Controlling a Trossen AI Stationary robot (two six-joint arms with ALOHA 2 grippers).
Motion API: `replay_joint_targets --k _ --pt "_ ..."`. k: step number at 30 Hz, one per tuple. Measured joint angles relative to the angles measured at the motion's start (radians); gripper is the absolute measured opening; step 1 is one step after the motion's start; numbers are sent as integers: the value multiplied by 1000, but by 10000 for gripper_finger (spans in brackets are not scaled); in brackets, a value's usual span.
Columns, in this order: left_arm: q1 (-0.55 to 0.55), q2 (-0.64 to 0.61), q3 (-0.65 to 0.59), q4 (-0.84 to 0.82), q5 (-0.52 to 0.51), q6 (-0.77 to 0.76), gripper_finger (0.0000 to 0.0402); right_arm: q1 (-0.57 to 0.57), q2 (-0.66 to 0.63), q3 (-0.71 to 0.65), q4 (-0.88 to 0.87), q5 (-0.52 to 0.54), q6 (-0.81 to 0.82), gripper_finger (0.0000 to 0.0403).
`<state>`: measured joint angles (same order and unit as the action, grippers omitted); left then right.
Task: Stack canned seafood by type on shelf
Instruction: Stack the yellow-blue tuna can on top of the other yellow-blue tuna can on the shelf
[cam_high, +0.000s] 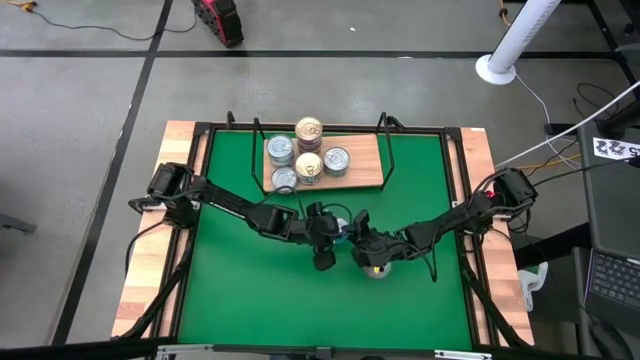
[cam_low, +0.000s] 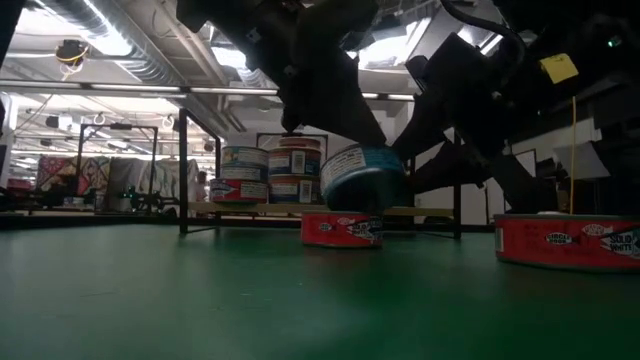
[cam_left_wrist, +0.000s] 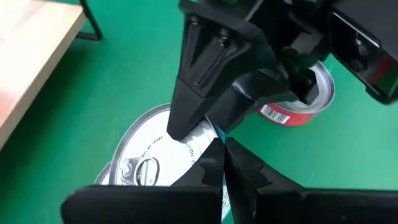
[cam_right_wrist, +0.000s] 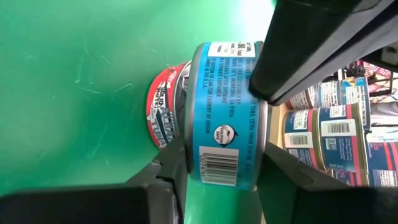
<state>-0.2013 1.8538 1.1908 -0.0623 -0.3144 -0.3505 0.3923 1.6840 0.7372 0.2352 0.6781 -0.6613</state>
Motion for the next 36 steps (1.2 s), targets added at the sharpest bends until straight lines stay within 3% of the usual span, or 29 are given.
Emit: replay_joint_targets --k 6,11,36 --pt "0 0 1 0 -1 141 4 0 0 0 0 -9 31 155" --pt "-3 -1 2 -2 -7 276 4 0 0 0 0 -12 65 143" --pt "2 -11 1 -1 -47 461 4 0 -2 1 0 -16 222 139"
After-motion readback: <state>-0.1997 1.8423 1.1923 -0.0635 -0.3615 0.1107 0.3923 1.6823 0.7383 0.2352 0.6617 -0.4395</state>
